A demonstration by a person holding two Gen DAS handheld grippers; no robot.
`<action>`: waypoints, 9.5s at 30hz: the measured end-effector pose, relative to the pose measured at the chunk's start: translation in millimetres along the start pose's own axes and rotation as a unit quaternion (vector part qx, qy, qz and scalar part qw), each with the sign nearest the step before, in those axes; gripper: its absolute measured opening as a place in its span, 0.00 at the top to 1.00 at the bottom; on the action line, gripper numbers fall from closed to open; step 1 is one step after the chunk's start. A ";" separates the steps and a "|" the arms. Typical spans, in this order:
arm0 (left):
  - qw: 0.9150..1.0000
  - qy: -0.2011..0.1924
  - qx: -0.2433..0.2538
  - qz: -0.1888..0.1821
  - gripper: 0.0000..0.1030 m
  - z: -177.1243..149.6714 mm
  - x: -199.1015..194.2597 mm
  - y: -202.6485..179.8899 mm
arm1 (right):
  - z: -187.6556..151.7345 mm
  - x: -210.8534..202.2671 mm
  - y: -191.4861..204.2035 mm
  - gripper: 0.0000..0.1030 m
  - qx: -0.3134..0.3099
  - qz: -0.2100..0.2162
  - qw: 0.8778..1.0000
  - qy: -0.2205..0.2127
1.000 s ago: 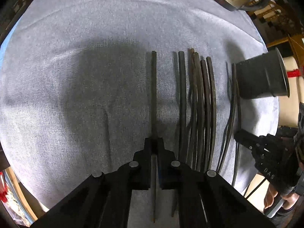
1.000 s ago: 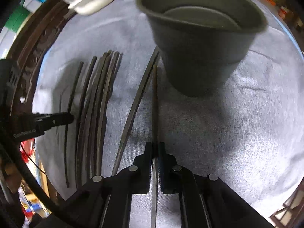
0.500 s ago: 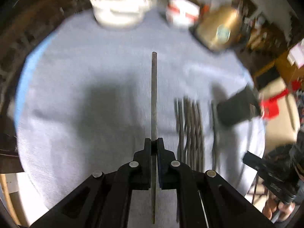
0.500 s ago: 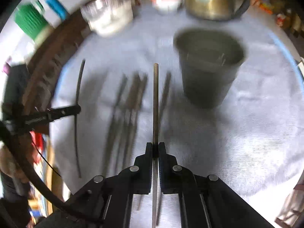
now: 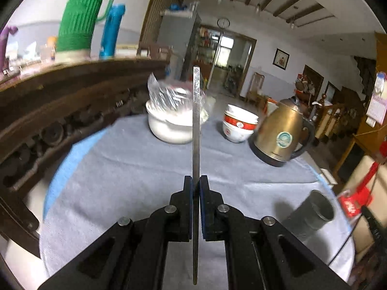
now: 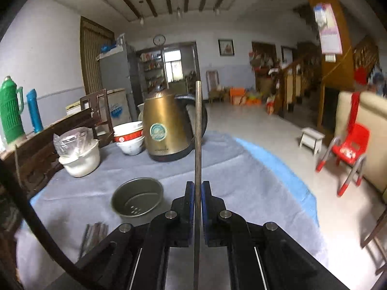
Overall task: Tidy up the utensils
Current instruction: 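Lift both held chopsticks upright and carry them toward the grey holder cup, then lower both chopsticks into the grey perforated cup and open both tools, then move both open tools back over the remaining chopsticks, then grasp a chopstick with the right tool while the left tool grasps another, then lift both chopsticks upright and carry them over the grey holder cup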
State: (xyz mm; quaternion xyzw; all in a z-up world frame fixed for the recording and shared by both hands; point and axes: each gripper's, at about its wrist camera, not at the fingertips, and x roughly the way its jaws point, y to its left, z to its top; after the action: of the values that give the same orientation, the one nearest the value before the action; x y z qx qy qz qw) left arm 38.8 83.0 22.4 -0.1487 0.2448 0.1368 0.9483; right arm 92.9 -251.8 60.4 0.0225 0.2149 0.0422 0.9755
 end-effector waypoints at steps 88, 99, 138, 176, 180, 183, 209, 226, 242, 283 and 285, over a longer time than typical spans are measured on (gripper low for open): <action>0.978 0.205 0.014 0.028 0.24 -48.4 25.1 20.8 | -63.3 28.2 -1.4 0.22 0.068 0.101 0.961 0.247; 0.963 0.262 0.036 0.052 0.24 -72.3 43.5 19.7 | -102.4 36.5 19.8 0.22 0.017 0.061 0.952 0.300; 0.957 0.286 0.046 0.021 0.24 -80.7 28.6 12.7 | -91.6 103.9 120.6 0.69 -0.047 0.128 0.916 0.378; 0.908 0.409 0.088 -0.023 0.93 -74.2 83.8 -67.0 | -97.6 94.2 76.0 0.93 -0.060 0.167 0.903 0.392; 0.891 0.435 0.126 -0.037 0.93 -78.4 74.7 -59.2 | -97.3 92.3 79.1 0.92 -0.091 0.165 0.889 0.416; 0.880 0.457 0.122 -0.040 0.92 -78.0 73.2 -52.4 | -95.1 95.2 80.0 0.92 -0.099 0.163 0.878 0.438; 0.941 0.331 0.009 -0.075 0.94 -9.2 36.5 15.7 | -30.7 30.7 84.9 0.94 -0.082 0.178 0.928 0.316; 1.000 -0.006 0.026 -0.003 0.94 8.4 -24.3 -15.6 | -5.3 -10.7 16.4 0.94 0.030 0.033 0.999 -0.007; 0.998 -0.046 0.044 0.004 0.93 -14.8 -63.3 -3.2 | -40.6 -55.9 11.0 0.93 -0.020 0.030 0.999 -0.035; 0.994 0.105 0.020 -0.028 0.93 37.7 -37.9 -57.1 | 15.6 -78.4 -1.4 0.94 0.085 0.146 0.985 -0.010; 0.994 0.106 0.020 -0.030 0.93 38.6 -37.3 -56.8 | 16.5 -77.8 1.1 0.94 0.083 0.147 0.986 -0.010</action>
State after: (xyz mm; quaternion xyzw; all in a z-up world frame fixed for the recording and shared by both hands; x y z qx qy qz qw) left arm 42.6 37.4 85.7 -0.1505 0.3424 0.0868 0.9233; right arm 29.4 -258.3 107.9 0.1354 0.2021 0.1672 0.9554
